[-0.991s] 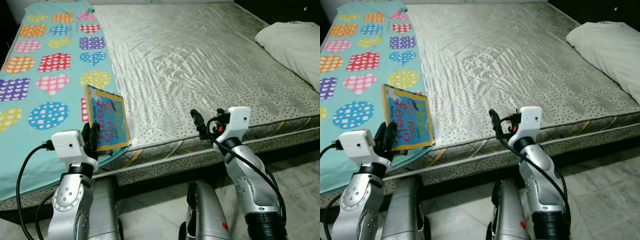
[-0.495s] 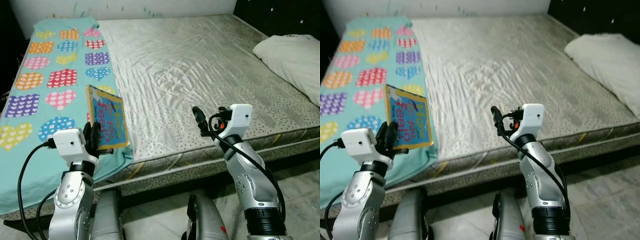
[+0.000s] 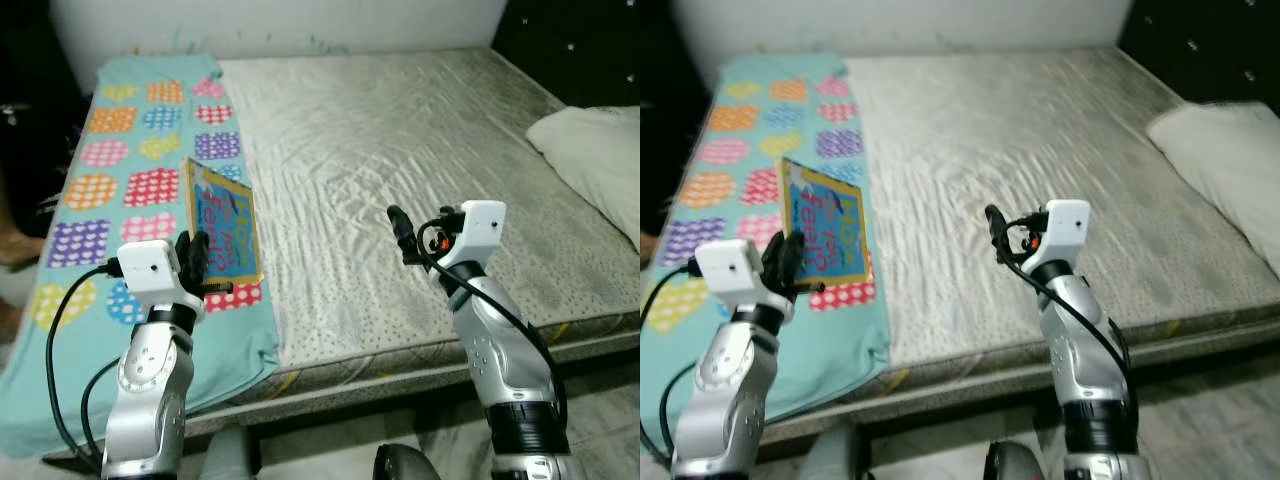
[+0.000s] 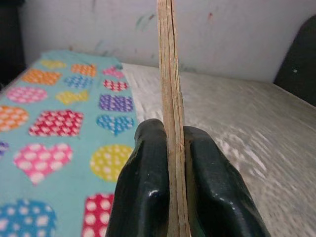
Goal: Clean up the room
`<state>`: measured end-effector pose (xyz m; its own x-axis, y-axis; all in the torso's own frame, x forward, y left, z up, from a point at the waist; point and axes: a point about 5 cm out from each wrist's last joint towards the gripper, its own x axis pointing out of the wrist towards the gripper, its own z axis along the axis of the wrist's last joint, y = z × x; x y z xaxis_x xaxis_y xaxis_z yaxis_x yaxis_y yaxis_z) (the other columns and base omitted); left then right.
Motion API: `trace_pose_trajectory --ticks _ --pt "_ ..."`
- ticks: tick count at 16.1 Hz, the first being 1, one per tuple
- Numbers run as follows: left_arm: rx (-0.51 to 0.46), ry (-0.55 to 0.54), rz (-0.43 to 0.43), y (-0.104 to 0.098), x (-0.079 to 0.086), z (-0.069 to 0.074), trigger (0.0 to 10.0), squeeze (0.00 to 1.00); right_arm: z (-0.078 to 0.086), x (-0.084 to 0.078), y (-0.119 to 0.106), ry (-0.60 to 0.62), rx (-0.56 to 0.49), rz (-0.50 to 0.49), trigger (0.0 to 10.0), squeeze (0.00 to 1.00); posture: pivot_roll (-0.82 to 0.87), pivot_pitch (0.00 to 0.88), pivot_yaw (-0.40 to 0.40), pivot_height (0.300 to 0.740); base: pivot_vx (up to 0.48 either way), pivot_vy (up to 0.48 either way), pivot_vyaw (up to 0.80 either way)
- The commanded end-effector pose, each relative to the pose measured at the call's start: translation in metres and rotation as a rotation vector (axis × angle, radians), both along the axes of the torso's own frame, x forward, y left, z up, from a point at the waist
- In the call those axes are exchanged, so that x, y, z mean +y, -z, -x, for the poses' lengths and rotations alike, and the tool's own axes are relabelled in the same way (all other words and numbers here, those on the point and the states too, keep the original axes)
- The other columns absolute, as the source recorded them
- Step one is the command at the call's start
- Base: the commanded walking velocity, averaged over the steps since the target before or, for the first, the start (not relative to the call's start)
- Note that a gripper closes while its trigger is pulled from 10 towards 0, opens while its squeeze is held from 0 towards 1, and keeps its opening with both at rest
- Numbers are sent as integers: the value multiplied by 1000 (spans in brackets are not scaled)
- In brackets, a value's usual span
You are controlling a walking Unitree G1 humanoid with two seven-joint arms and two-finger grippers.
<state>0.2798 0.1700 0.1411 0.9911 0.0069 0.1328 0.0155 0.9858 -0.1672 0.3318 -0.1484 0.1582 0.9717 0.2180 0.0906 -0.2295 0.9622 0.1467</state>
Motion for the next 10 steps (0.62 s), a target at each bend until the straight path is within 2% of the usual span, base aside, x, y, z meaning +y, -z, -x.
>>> trace_pose_trajectory --ticks 1,5,10 --pt "-37 -13 -4 -7 3 -3 0 0 -3 -1 -2 4 -12 4 10000 0 -56 0 -7 733 0 0 0" --pt "-40 -26 -2 -6 7 -11 0 0 -5 -2 -2 5 -25 5 10000 0 -58 0 -6 740 0 0 0" --pt "-41 -30 20 -4 9 -15 0 0 -5 -6 -3 13 -34 16 10000 0 -72 0 -13 740 0 0 0"
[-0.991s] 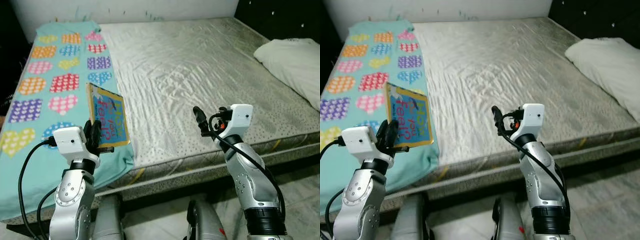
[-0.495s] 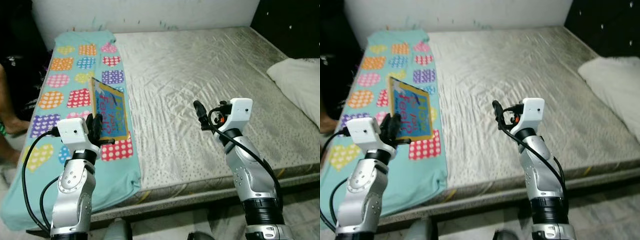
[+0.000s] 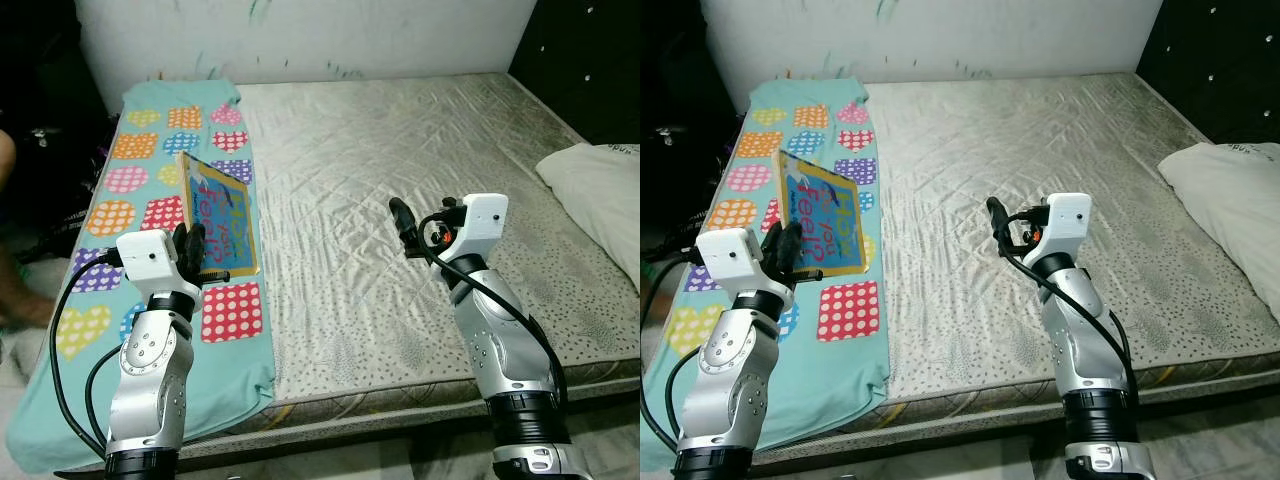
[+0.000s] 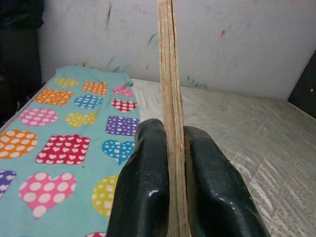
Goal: Clean up the room
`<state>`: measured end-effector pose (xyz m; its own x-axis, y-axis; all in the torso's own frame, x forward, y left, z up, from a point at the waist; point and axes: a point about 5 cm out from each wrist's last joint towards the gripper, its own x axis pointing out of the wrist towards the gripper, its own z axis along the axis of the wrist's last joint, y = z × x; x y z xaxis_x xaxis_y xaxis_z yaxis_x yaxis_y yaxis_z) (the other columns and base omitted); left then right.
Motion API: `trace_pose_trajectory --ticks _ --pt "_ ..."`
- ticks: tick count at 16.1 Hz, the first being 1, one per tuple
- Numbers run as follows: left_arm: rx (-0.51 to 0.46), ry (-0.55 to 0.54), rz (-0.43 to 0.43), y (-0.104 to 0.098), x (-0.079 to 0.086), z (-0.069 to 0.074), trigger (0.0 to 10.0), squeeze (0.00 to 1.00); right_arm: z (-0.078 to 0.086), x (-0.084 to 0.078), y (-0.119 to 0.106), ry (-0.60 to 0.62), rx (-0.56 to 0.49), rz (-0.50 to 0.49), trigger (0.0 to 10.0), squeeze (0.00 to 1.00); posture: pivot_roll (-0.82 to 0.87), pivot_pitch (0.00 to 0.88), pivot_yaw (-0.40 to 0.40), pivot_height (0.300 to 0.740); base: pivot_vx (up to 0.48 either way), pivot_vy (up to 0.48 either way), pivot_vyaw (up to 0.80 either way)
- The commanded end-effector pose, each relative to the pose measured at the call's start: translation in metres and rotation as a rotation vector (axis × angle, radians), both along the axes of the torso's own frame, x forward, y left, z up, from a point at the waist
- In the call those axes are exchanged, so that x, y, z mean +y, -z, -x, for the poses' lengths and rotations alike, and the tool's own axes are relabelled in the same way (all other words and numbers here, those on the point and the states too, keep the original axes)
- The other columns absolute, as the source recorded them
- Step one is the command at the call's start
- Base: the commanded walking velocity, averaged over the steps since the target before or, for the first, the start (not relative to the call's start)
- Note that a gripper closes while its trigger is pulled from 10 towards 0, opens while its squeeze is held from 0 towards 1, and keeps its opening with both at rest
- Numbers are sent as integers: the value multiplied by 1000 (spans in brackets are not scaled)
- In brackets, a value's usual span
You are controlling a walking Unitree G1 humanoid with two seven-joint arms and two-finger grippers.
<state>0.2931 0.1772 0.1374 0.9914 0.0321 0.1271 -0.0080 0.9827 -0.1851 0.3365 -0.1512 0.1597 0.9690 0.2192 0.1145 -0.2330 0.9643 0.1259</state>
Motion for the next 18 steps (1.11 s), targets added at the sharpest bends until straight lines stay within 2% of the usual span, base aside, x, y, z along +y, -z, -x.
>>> trace_pose_trajectory --ticks 1,6,7,12,13,18 --pt "-42 -7 9 -6 1 0 0 0 2 -4 0 11 -2 7 10000 0 -76 0 -19 740 0 0 0" --pt "-13 -5 17 2 3 6 0 0 7 -7 11 33 33 10 10000 0 -62 0 -21 740 0 0 0" --pt "-7 -13 18 3 7 7 0 0 9 -2 13 20 31 46 10000 0 -61 0 -24 740 0 0 438" --pt "-3 -21 17 3 8 10 0 0 11 3 16 2 36 52 10000 0 -49 0 -39 740 0 0 751" --pt "0 -23 19 4 9 11 0 0 10 4 16 5 39 19 10000 0 -48 0 -40 740 0 0 0" --pt "10 -21 40 6 9 13 0 0 8 5 14 16 31 41 10000 0 -47 0 -47 740 0 0 0"
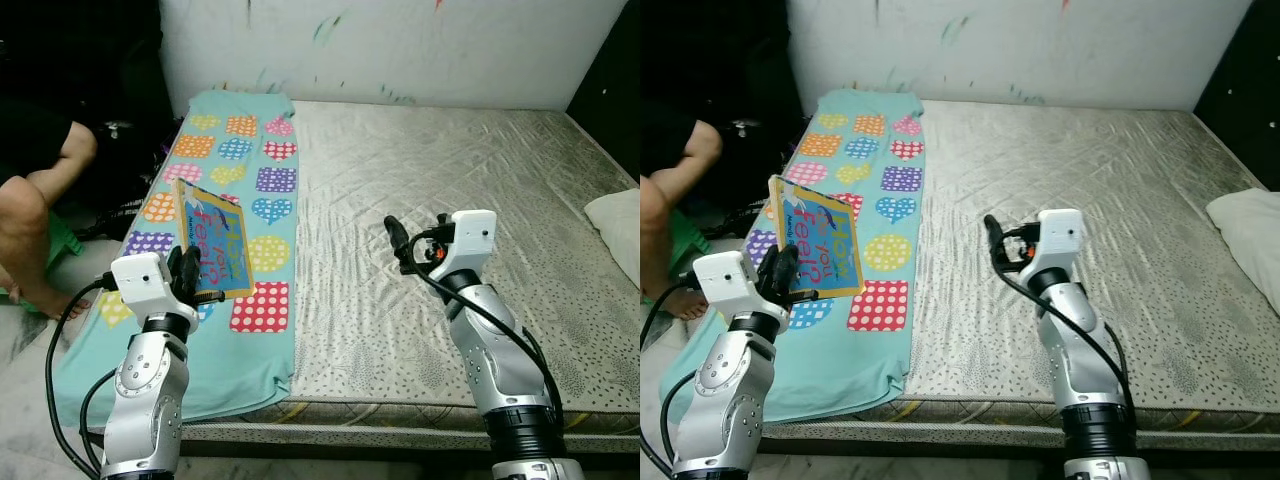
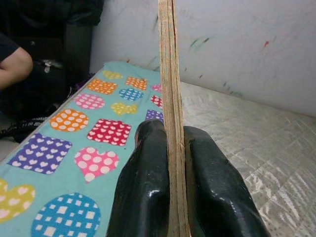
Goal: Clean up the room
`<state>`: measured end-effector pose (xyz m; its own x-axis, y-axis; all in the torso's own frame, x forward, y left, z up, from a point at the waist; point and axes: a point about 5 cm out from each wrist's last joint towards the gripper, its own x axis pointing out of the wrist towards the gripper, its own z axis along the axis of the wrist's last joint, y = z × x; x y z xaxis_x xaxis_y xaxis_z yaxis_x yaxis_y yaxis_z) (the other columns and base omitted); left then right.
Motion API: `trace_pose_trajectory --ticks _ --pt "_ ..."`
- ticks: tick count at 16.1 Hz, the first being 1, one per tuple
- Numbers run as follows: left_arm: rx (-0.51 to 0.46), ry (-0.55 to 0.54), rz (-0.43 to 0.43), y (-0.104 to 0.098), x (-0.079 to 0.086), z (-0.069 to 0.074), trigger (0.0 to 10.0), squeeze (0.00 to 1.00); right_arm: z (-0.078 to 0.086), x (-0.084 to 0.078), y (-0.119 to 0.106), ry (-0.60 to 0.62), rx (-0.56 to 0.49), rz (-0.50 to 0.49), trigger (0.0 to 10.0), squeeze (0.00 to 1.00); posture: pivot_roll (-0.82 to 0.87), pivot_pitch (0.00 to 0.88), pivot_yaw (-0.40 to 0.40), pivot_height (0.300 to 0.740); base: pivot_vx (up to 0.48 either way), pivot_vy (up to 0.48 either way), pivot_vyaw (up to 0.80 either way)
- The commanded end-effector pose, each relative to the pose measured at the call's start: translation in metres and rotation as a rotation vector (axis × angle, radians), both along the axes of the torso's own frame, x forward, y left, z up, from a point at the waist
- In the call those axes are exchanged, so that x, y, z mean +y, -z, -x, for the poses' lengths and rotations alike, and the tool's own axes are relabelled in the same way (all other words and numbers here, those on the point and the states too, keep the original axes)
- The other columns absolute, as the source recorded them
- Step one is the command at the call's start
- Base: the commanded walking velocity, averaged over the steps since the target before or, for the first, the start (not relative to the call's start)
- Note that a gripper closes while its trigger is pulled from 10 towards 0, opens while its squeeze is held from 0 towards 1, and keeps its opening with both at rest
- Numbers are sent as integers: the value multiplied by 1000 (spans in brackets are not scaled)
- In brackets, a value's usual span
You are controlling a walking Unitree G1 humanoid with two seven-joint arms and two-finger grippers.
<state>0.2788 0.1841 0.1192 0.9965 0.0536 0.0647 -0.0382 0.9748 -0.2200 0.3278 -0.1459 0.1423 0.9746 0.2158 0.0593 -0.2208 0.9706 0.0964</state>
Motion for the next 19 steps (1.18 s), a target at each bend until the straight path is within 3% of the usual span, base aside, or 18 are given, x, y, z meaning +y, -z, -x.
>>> trace_pose_trajectory --ticks 1,7,19 --pt "-51 -6 6 -13 2 -2 0 0 -1 0 -5 4 -27 4 10000 0 -51 0 -45 740 0 0 0" --pt "-66 4 2 -17 1 -5 0 0 2 2 -2 -5 -21 11 10000 0 -55 0 -35 740 0 -91 0" --pt "-69 28 6 -18 -2 -7 0 0 1 1 1 -4 -18 13 10000 0 -53 0 -27 740 0 -425 0"
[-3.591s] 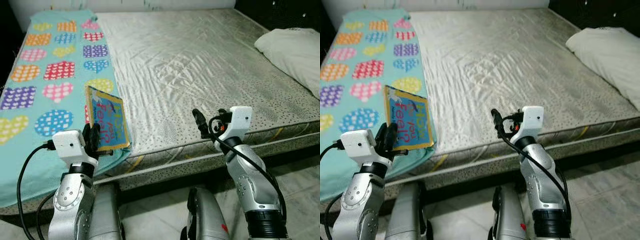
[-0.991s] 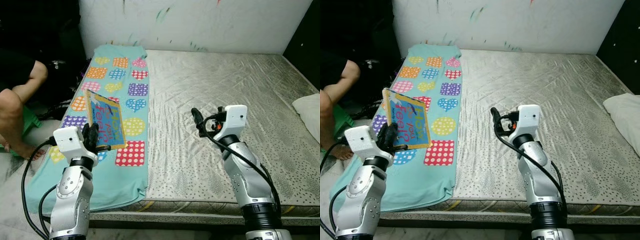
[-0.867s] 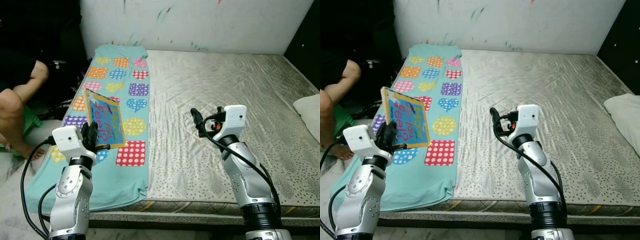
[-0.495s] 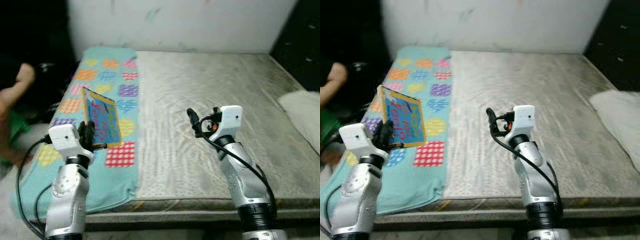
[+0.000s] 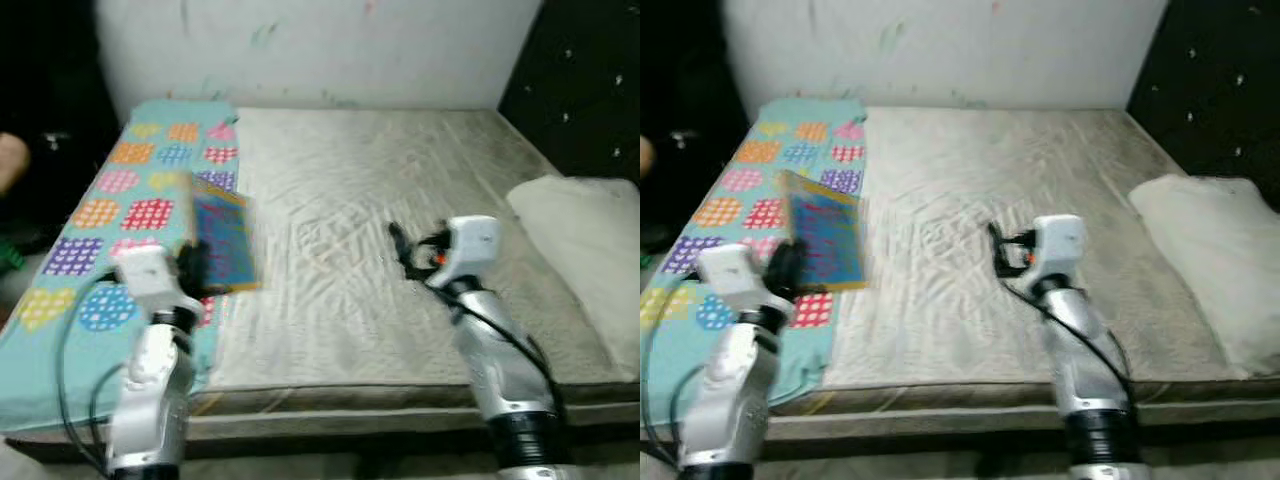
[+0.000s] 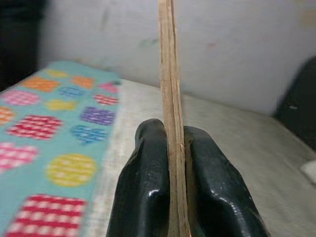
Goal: Clean up the room
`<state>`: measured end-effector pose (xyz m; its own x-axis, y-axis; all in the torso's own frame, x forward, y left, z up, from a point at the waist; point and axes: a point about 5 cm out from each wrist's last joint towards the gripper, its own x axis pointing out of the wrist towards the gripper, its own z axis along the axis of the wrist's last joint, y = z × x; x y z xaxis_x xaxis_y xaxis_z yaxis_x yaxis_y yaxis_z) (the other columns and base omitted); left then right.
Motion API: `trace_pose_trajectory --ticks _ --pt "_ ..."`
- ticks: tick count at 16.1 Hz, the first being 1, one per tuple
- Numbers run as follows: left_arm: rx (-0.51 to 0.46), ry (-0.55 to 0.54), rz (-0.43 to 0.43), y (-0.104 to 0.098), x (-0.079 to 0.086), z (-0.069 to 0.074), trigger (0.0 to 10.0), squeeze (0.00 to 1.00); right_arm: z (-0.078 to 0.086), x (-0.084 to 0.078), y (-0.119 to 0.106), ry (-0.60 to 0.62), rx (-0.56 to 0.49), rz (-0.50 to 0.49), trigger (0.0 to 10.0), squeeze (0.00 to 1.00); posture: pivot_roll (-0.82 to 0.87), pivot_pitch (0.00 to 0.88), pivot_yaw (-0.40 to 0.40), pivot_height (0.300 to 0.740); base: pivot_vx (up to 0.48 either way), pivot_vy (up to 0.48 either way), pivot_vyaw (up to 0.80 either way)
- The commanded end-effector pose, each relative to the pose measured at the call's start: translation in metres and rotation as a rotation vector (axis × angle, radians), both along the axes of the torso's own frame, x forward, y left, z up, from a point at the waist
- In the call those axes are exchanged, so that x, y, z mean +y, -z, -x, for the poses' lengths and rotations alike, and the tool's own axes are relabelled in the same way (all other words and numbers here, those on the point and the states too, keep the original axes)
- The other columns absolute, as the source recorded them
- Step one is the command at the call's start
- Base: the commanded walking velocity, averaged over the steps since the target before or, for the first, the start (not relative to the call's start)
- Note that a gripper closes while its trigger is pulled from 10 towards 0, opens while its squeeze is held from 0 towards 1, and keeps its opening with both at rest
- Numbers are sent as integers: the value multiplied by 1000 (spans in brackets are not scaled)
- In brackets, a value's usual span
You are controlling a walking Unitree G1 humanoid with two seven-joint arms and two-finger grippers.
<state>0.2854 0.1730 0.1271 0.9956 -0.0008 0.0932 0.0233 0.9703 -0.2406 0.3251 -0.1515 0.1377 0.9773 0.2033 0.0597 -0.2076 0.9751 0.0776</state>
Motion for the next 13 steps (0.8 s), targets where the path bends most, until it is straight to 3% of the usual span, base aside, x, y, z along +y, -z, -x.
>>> trace_pose_trajectory --ticks 1,13 --pt "-43 -27 -8 -10 9 -1 0 0 -1 7 -3 -18 -13 -5 10000 0 -54 0 -26 740 0 0 0" --pt "-65 -9 -8 -12 7 -1 0 0 -1 8 -3 -18 -12 -6 10000 0 -54 0 -26 740 0 0 0"
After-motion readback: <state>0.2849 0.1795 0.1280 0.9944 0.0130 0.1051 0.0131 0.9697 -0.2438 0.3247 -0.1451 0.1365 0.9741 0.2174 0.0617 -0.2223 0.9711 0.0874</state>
